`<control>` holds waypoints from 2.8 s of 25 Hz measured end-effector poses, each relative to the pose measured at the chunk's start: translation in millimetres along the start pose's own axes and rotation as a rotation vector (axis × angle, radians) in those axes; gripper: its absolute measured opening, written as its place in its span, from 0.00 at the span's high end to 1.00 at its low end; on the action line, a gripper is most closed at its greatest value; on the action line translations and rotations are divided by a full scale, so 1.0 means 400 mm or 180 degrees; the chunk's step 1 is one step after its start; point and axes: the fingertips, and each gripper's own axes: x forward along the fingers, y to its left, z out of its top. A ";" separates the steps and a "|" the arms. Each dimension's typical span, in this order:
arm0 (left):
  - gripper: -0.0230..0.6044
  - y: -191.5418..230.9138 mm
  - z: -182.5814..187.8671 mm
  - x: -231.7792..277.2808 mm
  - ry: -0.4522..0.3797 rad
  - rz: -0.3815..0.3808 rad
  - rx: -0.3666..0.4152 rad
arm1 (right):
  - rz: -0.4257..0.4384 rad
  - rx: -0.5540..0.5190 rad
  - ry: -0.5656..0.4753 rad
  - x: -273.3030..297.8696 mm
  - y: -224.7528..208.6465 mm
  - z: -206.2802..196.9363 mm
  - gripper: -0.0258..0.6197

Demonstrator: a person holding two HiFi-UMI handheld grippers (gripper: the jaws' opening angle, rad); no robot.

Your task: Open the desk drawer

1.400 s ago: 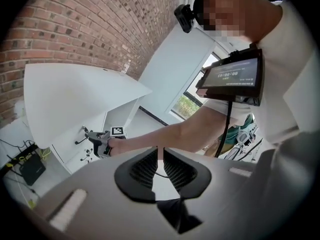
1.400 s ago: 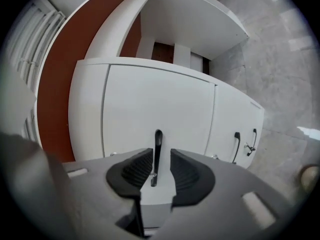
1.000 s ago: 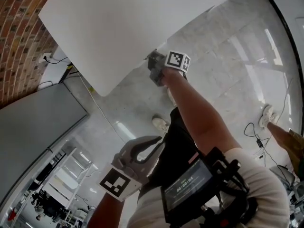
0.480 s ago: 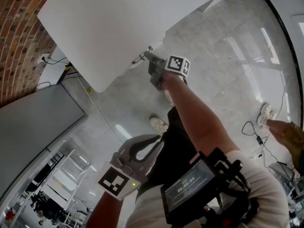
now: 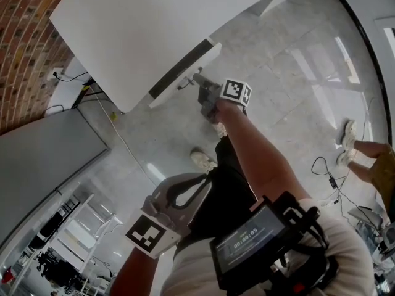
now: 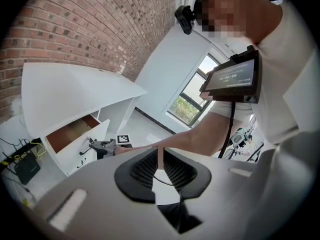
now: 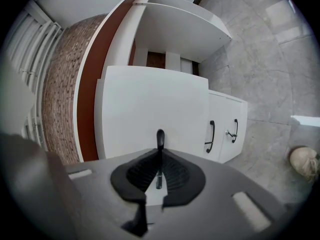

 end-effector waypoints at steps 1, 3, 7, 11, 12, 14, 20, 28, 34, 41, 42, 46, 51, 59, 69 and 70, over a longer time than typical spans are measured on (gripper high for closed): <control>0.90 -0.004 0.000 -0.002 -0.0003 0.0000 -0.0003 | -0.0009 0.0003 0.0003 -0.007 0.000 -0.002 0.93; 0.90 -0.011 -0.001 -0.008 -0.0017 -0.0003 -0.0005 | -0.0021 0.0008 -0.0001 -0.022 -0.001 -0.008 0.93; 0.90 -0.012 -0.006 -0.018 -0.0041 0.0001 -0.0020 | -0.0038 0.0003 -0.0015 -0.029 -0.006 -0.016 0.93; 0.90 -0.024 -0.008 -0.019 -0.0072 0.0006 -0.0032 | -0.0070 0.0003 0.0023 -0.033 -0.008 -0.016 0.93; 0.90 -0.025 -0.007 -0.021 -0.0082 0.0009 -0.0034 | -0.0076 0.0000 0.0030 -0.033 -0.007 -0.016 0.93; 0.90 -0.022 -0.007 -0.027 -0.0091 0.0021 -0.0037 | -0.0082 0.0005 0.0031 -0.031 -0.007 -0.015 0.93; 0.90 -0.022 -0.007 -0.043 -0.0117 0.0053 -0.0041 | -0.0112 -0.0056 -0.0020 -0.036 -0.004 -0.017 0.93; 0.90 -0.041 0.003 -0.060 -0.0200 0.0043 -0.0010 | -0.0208 -0.0181 0.0029 -0.100 0.005 -0.028 0.89; 0.90 -0.087 0.034 -0.094 -0.0291 0.0009 0.0064 | -0.0310 -0.0342 0.0150 -0.195 0.061 -0.057 0.89; 0.90 -0.147 0.053 -0.156 -0.0365 -0.0081 0.0242 | -0.0369 -0.0694 0.0397 -0.284 0.194 -0.125 0.90; 0.90 -0.159 0.051 -0.164 -0.0372 -0.0099 0.0260 | -0.0357 -0.0762 0.0454 -0.297 0.215 -0.142 0.90; 0.90 -0.208 0.046 -0.205 -0.0407 -0.0144 0.0261 | -0.0258 -0.0926 0.0638 -0.346 0.300 -0.220 0.92; 0.90 -0.248 0.054 -0.256 -0.0475 -0.0178 0.0302 | -0.0182 -0.1115 0.0770 -0.372 0.397 -0.293 0.95; 0.92 -0.355 0.044 -0.342 -0.0570 -0.0190 0.0402 | 0.0012 -0.1497 0.0940 -0.467 0.579 -0.433 0.96; 0.94 -0.361 0.037 -0.370 -0.0654 -0.0189 0.0403 | 0.0125 -0.1761 0.1000 -0.468 0.660 -0.466 0.96; 0.95 -0.361 0.033 -0.372 -0.0645 -0.0197 0.0394 | 0.0125 -0.1773 0.0999 -0.466 0.663 -0.466 0.96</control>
